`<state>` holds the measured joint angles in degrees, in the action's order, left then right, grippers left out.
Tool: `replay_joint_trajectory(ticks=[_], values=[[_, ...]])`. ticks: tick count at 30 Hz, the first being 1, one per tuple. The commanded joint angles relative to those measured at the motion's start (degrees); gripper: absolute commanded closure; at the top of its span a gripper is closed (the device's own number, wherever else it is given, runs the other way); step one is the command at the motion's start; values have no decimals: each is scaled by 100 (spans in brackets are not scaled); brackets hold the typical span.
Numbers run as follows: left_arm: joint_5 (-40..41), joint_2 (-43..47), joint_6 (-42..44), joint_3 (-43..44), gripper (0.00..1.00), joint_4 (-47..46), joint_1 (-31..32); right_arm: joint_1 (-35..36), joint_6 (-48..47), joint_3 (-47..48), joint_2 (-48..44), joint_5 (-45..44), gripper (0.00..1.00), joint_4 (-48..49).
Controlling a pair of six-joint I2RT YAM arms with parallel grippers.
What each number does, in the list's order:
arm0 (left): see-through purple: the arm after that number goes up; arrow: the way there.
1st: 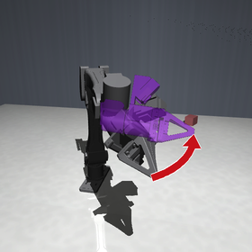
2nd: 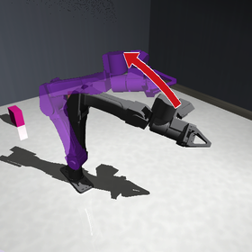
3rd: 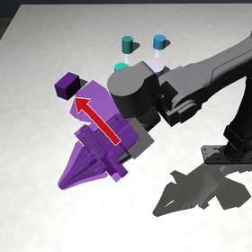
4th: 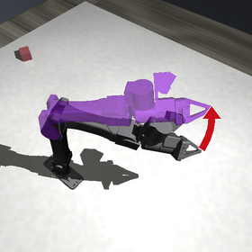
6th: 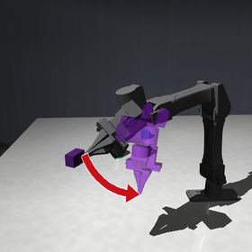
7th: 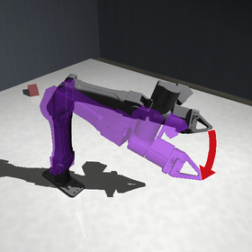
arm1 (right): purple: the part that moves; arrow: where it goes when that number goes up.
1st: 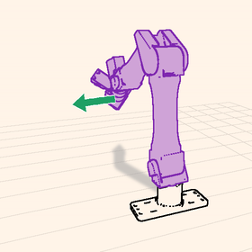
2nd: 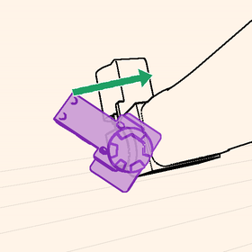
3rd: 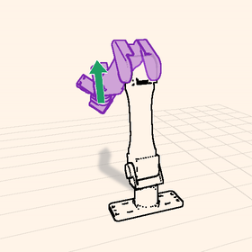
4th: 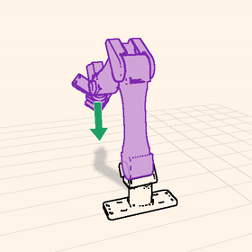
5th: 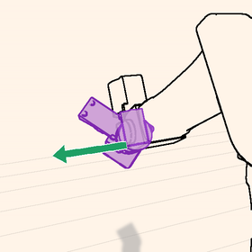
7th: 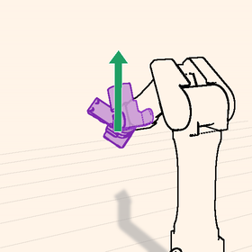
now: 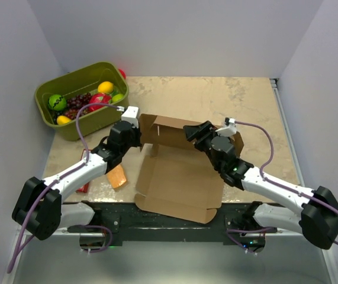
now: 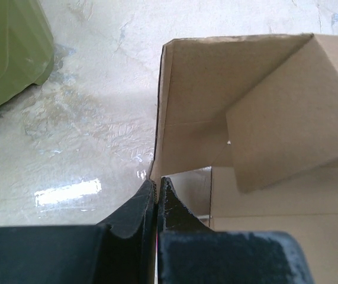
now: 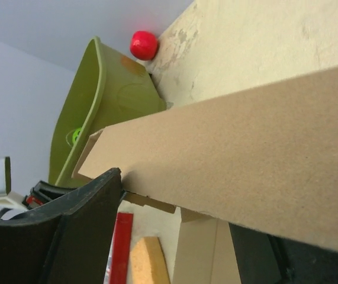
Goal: Fold the paper box
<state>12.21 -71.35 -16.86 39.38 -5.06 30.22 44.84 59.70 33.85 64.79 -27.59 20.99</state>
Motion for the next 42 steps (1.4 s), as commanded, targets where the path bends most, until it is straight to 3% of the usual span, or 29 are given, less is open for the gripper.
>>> replay_joint_trajectory(ticks=[1, 13, 16, 19, 20, 27, 33, 42], values=[[133, 69, 69, 53, 100, -399, 37, 43, -1292, 192, -415, -421, 25, -288], [221, 69, 166, 53, 100, -540, 37, 112, -1944, 386, -161, 315, 21, -105], [282, 69, 166, 88, 100, -549, 28, 392, -1980, 412, 172, 465, 26, 115], [300, 43, 157, 140, 100, -557, 28, 709, -1919, 482, 585, 659, 39, 414], [291, 25, 157, 149, 100, -549, 37, 797, -1901, 596, 874, 668, 47, 501], [265, 7, 104, 176, 100, -496, 37, 1536, -1866, 1159, 2500, 738, 66, 967], [212, 25, -1, 193, 100, -443, 37, 1686, -1629, 1502, 3599, 870, 67, 1214], [-86, 192, -343, -26, 100, -531, 37, 1686, -1347, 1687, 4199, 624, 75, 898]])
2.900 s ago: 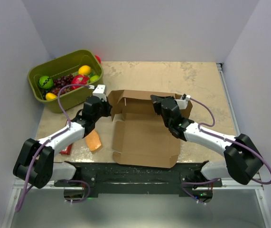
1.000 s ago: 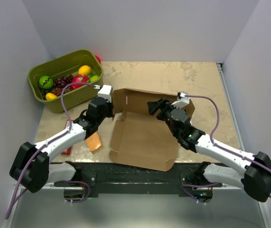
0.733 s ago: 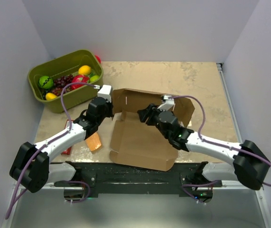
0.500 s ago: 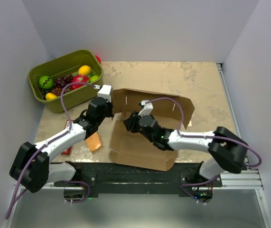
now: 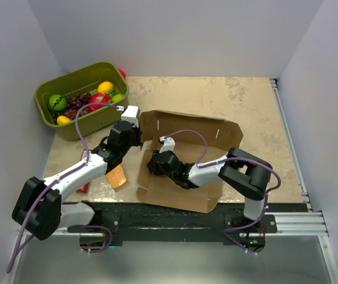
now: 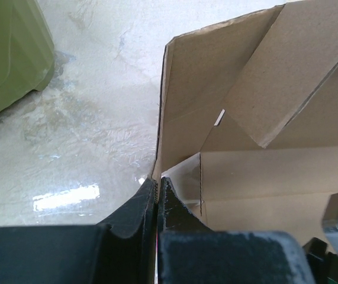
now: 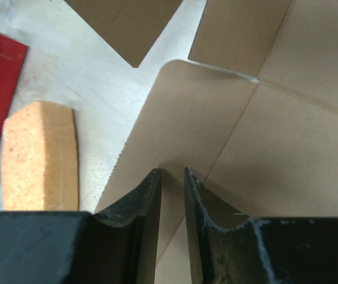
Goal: Fold the paper box
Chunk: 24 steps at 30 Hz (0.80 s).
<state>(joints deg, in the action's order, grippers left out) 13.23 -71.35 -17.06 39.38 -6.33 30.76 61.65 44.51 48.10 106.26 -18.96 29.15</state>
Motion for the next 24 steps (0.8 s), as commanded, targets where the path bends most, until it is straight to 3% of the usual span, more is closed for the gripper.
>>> replay_joint_trajectory(ticks=[1, 15, 18, 22, 24], values=[[-216, 201, -359, -113, 100, -465, -9, -4, 181, 270, 114, -266, 75, 65], [-15, 166, -562, -913, 100, -922, 228, -4, 32, 332, 159, -486, 76, -181], [284, 165, -509, -1185, 100, -1089, 307, -4, -82, 262, -130, -574, 70, -225], [583, 192, -430, -1353, 100, -1239, 386, -4, -127, 87, -649, -591, 54, -400], [697, 183, -404, -1354, 100, -1257, 430, -4, -179, 33, -913, -591, 41, -462]])
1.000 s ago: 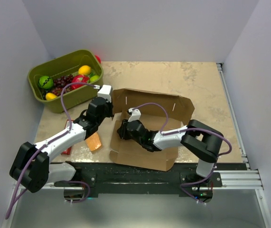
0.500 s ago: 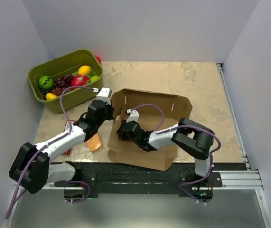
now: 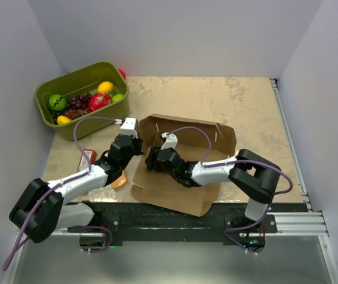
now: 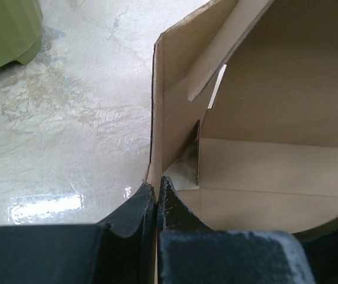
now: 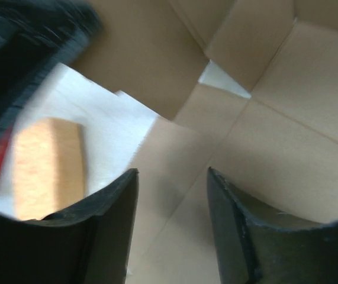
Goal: Fold the paper box
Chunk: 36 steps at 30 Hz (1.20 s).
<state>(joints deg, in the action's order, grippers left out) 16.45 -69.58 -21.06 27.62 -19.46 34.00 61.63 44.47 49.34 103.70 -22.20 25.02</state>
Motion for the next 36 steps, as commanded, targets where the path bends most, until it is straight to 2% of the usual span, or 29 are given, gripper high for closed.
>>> replay_joint_trajectory(ticks=[1, 2, 5, 9, 13, 16, 20, 28, 36], values=[[403, 15, 5, -169, 100, 65, 116, -10, -175, -126, -919, -268, 37, -128], [464, 15, 14, -160, 100, 83, 151, -2, -193, -144, -1061, -268, 32, -163], [587, 50, 23, -99, 100, 162, 186, -2, -132, -241, -1615, -338, 28, -400], [684, 111, 14, -90, 100, 188, 256, -10, 447, -399, -2318, -487, 21, -585], [772, 103, 14, -55, 100, 215, 327, -202, 905, -84, -2732, -777, 14, -1199], [790, 103, 5, -37, 100, 215, 353, -623, 1300, 111, -2750, -524, 13, -1438], [807, 68, 14, 15, 100, 232, 397, -1108, 1757, -47, -2785, -268, 14, -1122], [869, 59, 58, 86, 100, 303, 423, -1337, 1688, -267, -3242, -575, 15, -735], [860, 32, 93, 69, 100, 189, 485, -1601, 2382, -504, -3207, -944, 16, -832]])
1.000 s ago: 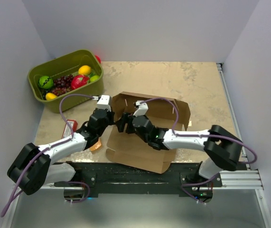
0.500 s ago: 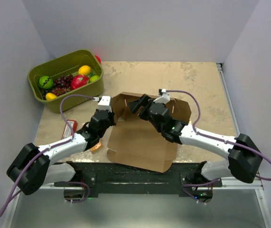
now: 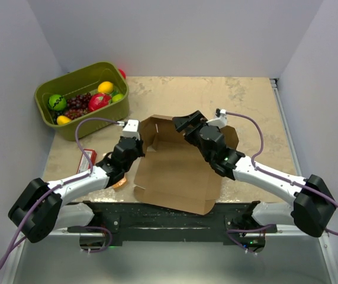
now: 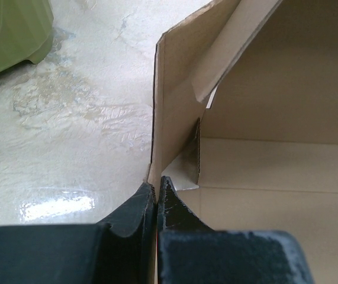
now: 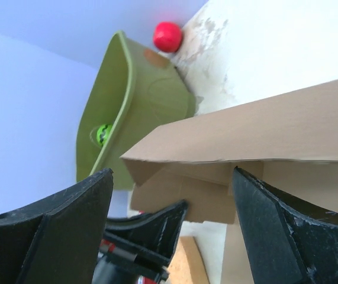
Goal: Fold the paper box
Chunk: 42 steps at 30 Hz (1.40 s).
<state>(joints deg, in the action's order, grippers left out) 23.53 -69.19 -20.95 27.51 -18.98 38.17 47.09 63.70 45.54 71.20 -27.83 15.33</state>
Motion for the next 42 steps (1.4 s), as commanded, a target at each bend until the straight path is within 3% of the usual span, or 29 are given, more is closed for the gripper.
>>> replay_joint_trajectory(ticks=[1, 6, 14, 24, 27, 28, 30, 31, 34, 37, 42], values=[[152, -16, 117, 79, 100, 123, 85, -217, 502, -133, 69, -398, 16, 145], [82, -25, 231, 79, 100, -9, 146, -323, 608, -177, 289, -328, 21, 303], [-120, -68, 214, 44, 100, -141, 182, -323, 661, -668, 333, -258, 48, 435], [-999, 115, 381, -219, 100, -685, 217, -323, 582, -871, 421, -328, 68, 541], [-1306, 343, 442, -324, 81, -844, 208, -332, 486, -871, 412, -354, 74, 523], [-1438, 405, 495, -325, 69, -853, 217, -341, 450, -871, 395, -380, 76, 515], [-1553, 616, 574, -377, 58, -827, 208, -350, 415, -889, 360, -389, 79, 506], [-1666, 678, 609, -395, 47, -765, 208, -358, 380, -898, 360, -398, 80, 506], [-1798, 1003, 697, -430, 31, -573, 190, -376, 327, -889, 351, -381, 82, 488], [-1843, 1424, 785, -492, 23, -379, 173, -411, 318, -898, 377, -319, 84, 480], [-1869, 2111, 655, -492, 19, -168, -195, -420, 318, -915, 395, -205, 85, 523]])
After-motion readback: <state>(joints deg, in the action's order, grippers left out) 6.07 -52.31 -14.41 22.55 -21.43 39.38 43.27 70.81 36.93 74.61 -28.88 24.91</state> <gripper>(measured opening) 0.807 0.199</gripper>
